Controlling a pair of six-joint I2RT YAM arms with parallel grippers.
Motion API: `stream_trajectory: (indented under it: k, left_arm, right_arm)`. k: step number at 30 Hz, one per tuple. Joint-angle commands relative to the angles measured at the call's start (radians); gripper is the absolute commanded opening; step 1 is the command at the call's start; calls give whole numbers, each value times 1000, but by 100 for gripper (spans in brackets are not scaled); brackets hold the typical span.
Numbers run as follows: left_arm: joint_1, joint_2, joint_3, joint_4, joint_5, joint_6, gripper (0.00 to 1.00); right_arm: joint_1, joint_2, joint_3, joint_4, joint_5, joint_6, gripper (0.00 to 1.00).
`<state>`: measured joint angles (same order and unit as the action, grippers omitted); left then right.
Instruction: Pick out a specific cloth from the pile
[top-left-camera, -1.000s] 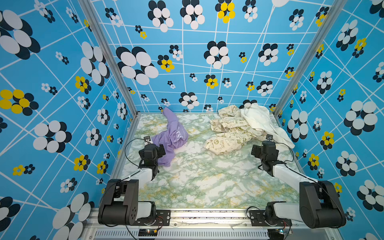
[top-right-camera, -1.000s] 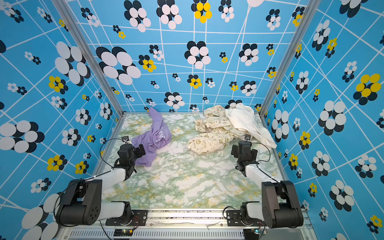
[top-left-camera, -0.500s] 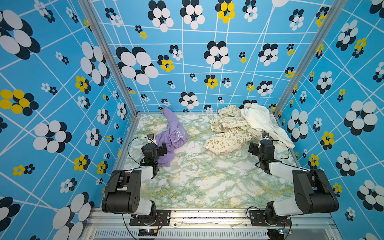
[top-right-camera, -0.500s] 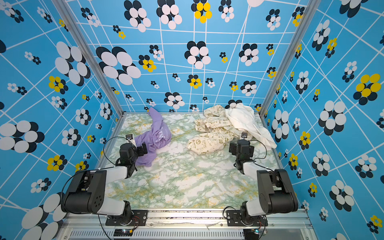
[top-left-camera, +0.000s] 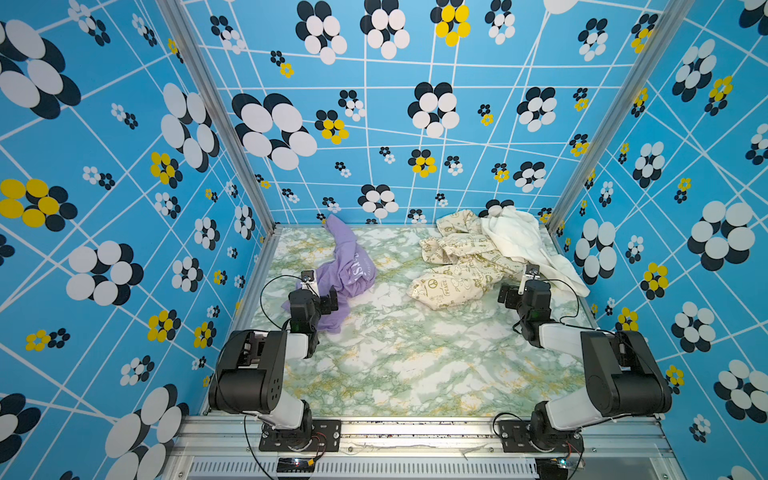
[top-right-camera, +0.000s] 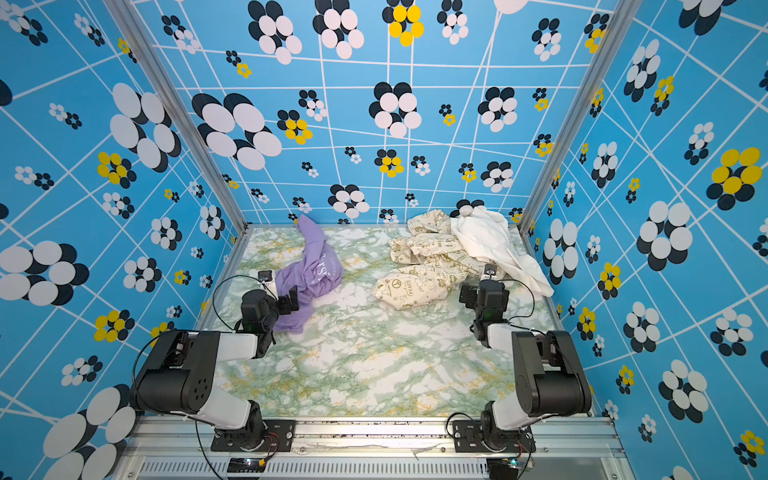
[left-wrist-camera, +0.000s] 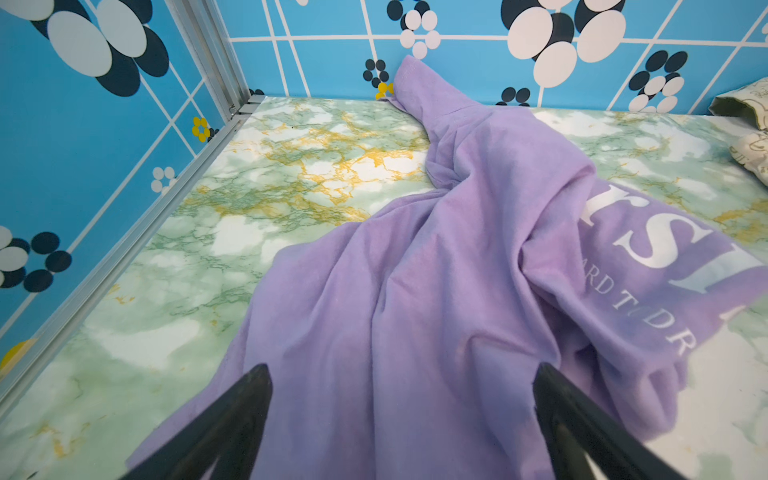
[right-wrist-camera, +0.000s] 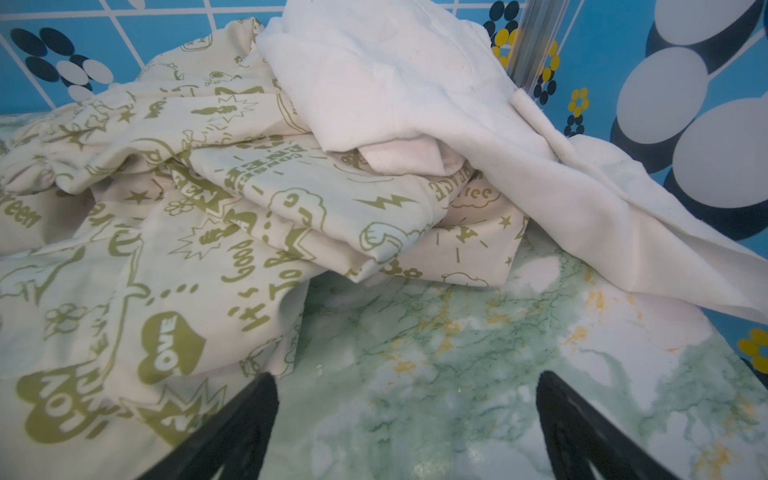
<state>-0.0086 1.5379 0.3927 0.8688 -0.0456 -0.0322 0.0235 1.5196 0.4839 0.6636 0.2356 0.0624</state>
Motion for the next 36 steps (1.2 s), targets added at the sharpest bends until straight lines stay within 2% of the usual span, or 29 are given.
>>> stream_trajectory:
  k: [1, 4, 36]
  left_arm:
    - [-8, 9, -12, 47, 19, 20, 99]
    - [-11, 7, -12, 44, 16, 21, 99]
    - [-14, 8, -11, 47, 13, 26, 99]
  right_arm:
    - [-4, -6, -62, 133, -52, -21, 99]
    - [-4, 28, -94, 234, -72, -34, 99]
    - [-3, 23, -91, 223, -70, -32, 99]
